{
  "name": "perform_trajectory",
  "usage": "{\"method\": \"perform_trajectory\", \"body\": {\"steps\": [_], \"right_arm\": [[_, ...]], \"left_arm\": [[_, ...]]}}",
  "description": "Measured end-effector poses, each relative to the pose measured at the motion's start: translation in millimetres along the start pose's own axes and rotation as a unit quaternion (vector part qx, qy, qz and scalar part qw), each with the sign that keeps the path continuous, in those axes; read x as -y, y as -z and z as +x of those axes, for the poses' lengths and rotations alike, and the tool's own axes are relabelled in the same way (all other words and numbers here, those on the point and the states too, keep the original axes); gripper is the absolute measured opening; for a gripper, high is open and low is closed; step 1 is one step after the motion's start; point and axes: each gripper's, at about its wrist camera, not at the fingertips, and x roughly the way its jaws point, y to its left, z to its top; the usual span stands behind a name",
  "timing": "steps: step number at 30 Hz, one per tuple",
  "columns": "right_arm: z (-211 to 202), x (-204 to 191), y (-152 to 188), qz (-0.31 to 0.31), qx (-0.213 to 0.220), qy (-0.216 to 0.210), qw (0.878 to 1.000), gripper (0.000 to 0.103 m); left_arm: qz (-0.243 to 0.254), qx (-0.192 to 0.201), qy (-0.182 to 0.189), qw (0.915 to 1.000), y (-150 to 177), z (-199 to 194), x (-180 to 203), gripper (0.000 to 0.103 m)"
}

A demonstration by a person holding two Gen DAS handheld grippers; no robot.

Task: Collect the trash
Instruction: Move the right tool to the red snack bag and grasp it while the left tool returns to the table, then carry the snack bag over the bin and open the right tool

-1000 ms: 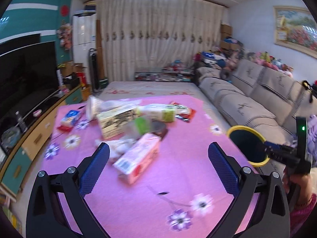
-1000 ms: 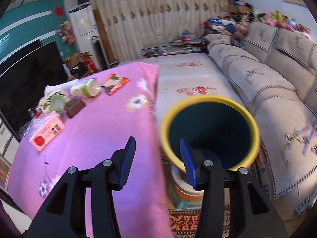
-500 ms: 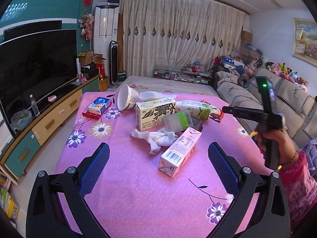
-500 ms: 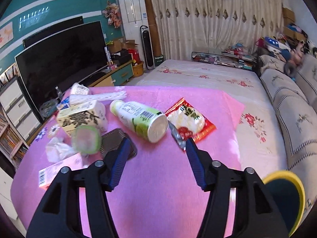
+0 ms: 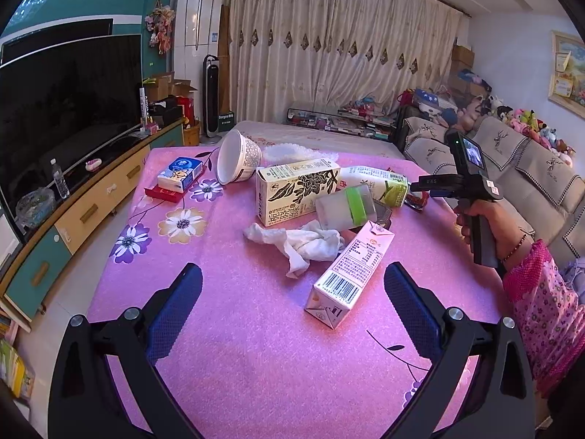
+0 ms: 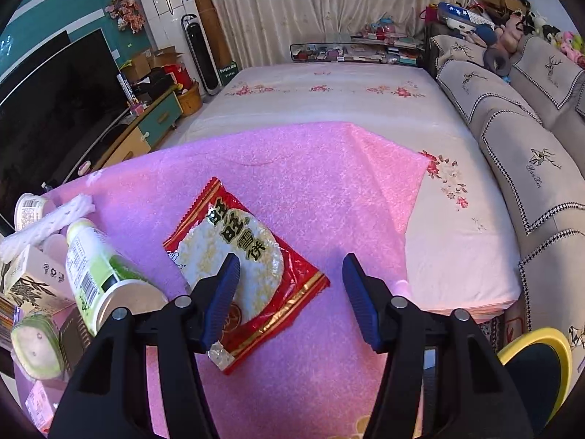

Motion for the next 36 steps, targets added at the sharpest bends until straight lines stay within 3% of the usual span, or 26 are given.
{"method": "perform_trajectory", "body": {"steps": [3, 5, 8, 11, 19, 36], "right_arm": [[3, -9, 0, -0.012, 0.001, 0.013, 1.0, 0.056], [3, -15, 1, -0.025, 0.0, 0.026, 0.999, 0.042], [2, -19, 5, -0.027, -0.003, 0.03, 0.999, 0.01], [-1, -17, 8, -0.015, -0.005, 0.017, 1.0, 0.004], [-29, -4, 15, 0.011, 0.02, 0.015, 1.0, 0.002], [-154, 4, 44, 0.002, 0.13, 0.009, 0.991, 0.001]], "left_arm": [[0.001, -0.002, 0.002, 1.0, 3, 4, 0, 0.098], [0.001, -0.004, 0.003, 1.0, 3, 7, 0, 0.098], [0.0, -0.006, 0.006, 1.0, 4, 8, 4, 0.098], [0.0, -0.004, 0.008, 1.0, 5, 7, 5, 0.098], [0.002, -0.001, 0.01, 1.0, 7, 2, 5, 0.098], [0.024, 0.012, 0.031, 0.9991, 12, -13, 30, 0.098]]}}
